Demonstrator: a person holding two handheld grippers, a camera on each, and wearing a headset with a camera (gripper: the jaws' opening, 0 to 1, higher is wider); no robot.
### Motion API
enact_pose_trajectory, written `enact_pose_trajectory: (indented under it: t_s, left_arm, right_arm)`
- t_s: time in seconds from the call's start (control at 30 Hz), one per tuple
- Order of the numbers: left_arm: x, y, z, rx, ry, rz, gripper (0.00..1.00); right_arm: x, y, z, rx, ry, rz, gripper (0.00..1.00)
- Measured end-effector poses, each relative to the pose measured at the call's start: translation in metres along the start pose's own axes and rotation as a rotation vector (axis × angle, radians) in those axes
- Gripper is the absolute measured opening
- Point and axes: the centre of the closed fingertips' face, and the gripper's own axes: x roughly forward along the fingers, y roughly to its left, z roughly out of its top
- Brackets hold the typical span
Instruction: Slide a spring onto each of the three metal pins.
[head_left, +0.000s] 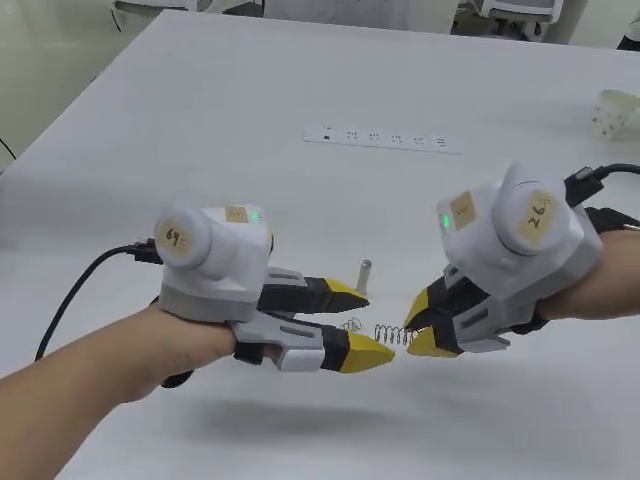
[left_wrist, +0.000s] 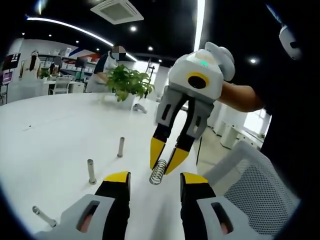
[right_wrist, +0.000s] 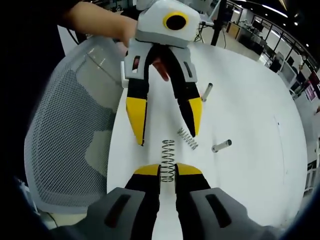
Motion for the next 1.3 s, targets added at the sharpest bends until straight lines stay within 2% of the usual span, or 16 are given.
enact_pose_trajectory:
  t_s: [0.3, 0.53, 0.73, 0.87, 1.07, 1.3]
  left_arm:
    - [0.008, -0.004, -0.008, 0.011, 0.022, -0.016, 0.28]
    - [0.011, -0.005, -0.007, 0.024, 0.018, -0.024, 0.22]
    - [0.010, -0.003, -0.007, 0.060, 0.023, -0.014, 0.08]
    - [0.010, -0.005, -0.007, 0.065, 0.021, -0.023, 0.04]
    - [0.009, -0.008, -0.006, 0.086, 0.016, -0.022, 0.03]
    - [0.008, -0.011, -0.004, 0.091, 0.010, -0.033, 0.02]
  right_arm:
    - [0.000, 0.002, 0.003, -0.017, 0.012, 0.011, 0.08]
    - [0.000, 0.003, 0.006, -0.022, 0.008, 0.017, 0.08]
    - [-0.002, 0.003, 0.008, -0.025, 0.004, 0.019, 0.08]
    - [-0.002, 0.002, 0.009, -0.030, 0.004, 0.013, 0.08]
    - [-0.002, 0.003, 0.009, -0.032, 0.003, 0.016, 0.08]
    - [-0.004, 0.006, 0.011, -0.033, -0.023, 0.015, 0.08]
